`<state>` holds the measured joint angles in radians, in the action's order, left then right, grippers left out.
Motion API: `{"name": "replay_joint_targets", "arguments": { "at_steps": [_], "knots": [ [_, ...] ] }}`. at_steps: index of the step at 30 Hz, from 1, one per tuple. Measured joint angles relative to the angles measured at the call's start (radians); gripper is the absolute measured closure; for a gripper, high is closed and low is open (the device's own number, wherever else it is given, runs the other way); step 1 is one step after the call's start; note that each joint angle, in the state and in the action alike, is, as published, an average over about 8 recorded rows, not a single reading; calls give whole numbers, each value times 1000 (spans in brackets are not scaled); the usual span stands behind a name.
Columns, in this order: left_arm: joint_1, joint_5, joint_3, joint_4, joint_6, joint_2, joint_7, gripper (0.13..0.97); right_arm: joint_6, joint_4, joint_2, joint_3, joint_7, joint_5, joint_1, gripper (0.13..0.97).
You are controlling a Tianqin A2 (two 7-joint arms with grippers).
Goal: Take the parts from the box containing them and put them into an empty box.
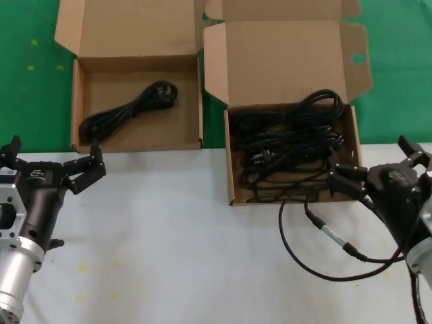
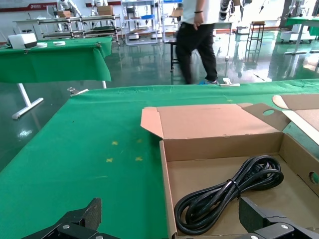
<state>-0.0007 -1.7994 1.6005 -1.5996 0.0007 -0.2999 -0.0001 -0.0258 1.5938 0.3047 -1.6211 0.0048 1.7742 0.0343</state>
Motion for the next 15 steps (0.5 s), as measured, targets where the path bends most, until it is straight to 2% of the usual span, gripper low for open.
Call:
{"name": "replay_joint_targets", "arguments": {
  "at_steps": [15],
  "knots": [
    [0,0,0,0,0,0,0,132,0,0,0,0,0,0,0,129]
  ]
}}
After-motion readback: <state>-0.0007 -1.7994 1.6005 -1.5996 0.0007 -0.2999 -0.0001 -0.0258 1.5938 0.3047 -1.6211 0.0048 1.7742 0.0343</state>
